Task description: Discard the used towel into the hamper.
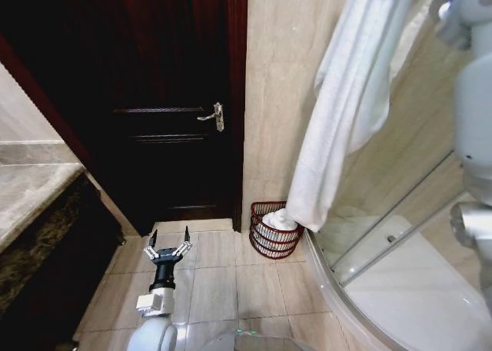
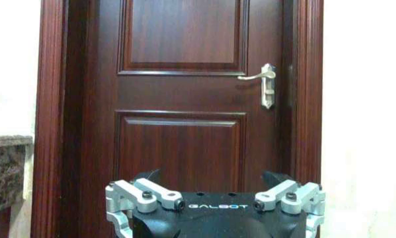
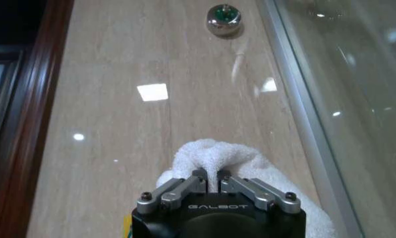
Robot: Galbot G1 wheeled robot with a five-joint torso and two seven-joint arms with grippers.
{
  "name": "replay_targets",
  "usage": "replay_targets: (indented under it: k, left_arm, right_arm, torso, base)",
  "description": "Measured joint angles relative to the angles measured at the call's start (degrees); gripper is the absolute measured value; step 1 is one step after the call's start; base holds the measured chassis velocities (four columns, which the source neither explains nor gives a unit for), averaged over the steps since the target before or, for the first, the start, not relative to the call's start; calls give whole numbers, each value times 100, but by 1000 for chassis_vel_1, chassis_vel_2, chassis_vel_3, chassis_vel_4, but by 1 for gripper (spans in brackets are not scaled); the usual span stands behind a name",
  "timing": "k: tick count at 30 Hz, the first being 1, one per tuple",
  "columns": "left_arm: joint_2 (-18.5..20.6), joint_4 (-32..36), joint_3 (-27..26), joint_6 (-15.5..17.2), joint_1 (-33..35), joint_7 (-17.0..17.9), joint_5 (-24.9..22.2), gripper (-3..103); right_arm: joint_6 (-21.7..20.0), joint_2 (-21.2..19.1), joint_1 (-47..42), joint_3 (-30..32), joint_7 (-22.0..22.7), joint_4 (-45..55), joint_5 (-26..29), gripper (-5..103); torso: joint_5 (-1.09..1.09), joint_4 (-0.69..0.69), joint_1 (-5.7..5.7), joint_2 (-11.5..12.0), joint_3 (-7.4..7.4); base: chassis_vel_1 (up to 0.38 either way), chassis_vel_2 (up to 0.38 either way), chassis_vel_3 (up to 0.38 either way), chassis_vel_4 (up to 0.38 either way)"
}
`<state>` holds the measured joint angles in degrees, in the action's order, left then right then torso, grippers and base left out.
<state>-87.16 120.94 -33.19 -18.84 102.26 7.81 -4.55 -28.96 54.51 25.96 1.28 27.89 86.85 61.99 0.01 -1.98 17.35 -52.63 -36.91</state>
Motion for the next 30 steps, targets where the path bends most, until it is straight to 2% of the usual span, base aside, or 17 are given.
replay_targets:
  k: [2,3,6,10,15,18,21,30]
  left_arm:
    - [-9,6,-2,0,3,1,3,100]
    - [-20,11,-6,-9,9,3,9,100]
    - [-31,23,-15,-27,28,9,19,100]
    - [-30,31,-30,-41,41,11,29,100]
    - [-39,29,-40,-60,34,12,71,100]
    - [-28,51,-37,-61,50,11,77,100]
    - [-2,59,-49,-61,53,10,77,100]
    - [-7,62,-30,-62,52,1,77,100]
  right_arm:
    - [23,89,109,-69,-108,-235,-95,7]
    - [133,182,143,-174,-326,-542,-317,7]
    - [200,275,94,-225,-473,-739,-501,7]
    - [212,354,-108,-226,-505,-701,-572,7]
    - [279,416,-511,-257,-605,-648,-823,7]
    - [345,437,-639,-257,-799,-810,-1143,7]
    - [383,439,-511,-265,-966,-1054,-1319,7]
    - [360,578,59,-368,-1082,-1417,-1336,7]
  torso:
    - [-4,0,-1,0,1]
    - [-3,0,-1,0,2]
    - [2,0,0,1,0]
    - [-4,0,-1,0,1]
    - [2,-1,0,1,0]
    - [0,-1,0,1,0]
    - [1,0,0,1,-1]
    - [-5,0,-1,0,2]
  base:
    - [0,0,0,0]
    - [0,0,0,0]
    - [0,0,0,0]
    - [0,0,0,0]
    - [0,0,0,0]
    - [0,0,0,0]
    - [0,0,0,0]
    - [0,0,0,0]
